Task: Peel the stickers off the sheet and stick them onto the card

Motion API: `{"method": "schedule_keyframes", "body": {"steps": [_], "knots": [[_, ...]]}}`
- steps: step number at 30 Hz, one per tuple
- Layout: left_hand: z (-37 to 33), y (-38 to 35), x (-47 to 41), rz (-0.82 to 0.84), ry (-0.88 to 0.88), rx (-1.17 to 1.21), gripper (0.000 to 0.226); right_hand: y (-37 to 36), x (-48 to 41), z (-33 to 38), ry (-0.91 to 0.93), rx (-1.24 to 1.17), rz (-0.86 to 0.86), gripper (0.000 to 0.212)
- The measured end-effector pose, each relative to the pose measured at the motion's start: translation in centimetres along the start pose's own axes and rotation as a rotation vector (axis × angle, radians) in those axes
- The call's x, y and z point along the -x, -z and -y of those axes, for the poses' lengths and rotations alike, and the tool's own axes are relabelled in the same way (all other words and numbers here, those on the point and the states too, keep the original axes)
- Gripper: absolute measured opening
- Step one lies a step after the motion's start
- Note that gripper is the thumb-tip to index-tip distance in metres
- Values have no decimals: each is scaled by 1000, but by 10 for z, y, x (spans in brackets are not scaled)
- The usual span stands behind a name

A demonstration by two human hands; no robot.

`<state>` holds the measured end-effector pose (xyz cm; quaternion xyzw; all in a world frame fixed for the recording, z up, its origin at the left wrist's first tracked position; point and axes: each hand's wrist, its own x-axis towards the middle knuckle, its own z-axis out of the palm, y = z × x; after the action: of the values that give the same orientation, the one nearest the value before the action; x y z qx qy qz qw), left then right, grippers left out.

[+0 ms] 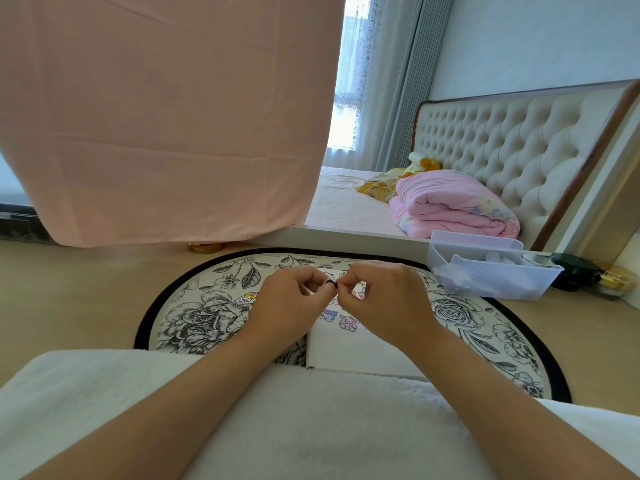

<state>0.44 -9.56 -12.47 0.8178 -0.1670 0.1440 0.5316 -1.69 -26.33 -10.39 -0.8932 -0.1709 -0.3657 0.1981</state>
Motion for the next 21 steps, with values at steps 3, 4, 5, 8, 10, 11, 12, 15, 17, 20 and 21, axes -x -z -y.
{"method": "schedule_keyframes", "body": {"steps": [3, 4, 5, 8, 10, 11, 12, 15, 17, 20, 21], "knots": [[0, 3, -1, -14, 12, 7, 16, 5, -5, 4, -251, -381, 171, 14], [0, 4, -2, -12, 9, 16, 17, 7, -7, 5, -344, -502, 214, 16], [0, 4, -3, -9, 2, 27, 17, 8, -9, 4, -424, -602, 250, 16], [-1, 5, -3, 18, -24, 45, 14, 13, -10, 1, -568, -784, 340, 11], [-2, 5, -3, 44, -33, 54, 13, 13, -9, -1, -596, -799, 364, 10], [-2, 5, -2, 51, -31, 61, 12, 13, -9, -2, -593, -792, 362, 9], [-2, 5, -2, 54, -29, 72, 13, 12, -8, -2, -578, -777, 352, 9], [-3, 6, -1, 57, -24, 100, 15, 9, -8, -2, -496, -699, 317, 11], [-4, 5, -1, 58, -18, 87, 15, 6, -7, -1, -447, -635, 294, 12], [-4, 5, -1, 47, 10, 67, 16, 4, -7, 0, -429, -597, 291, 13], [-3, 6, -1, 42, 19, 67, 17, 5, -8, 0, -445, -618, 312, 12]]}}
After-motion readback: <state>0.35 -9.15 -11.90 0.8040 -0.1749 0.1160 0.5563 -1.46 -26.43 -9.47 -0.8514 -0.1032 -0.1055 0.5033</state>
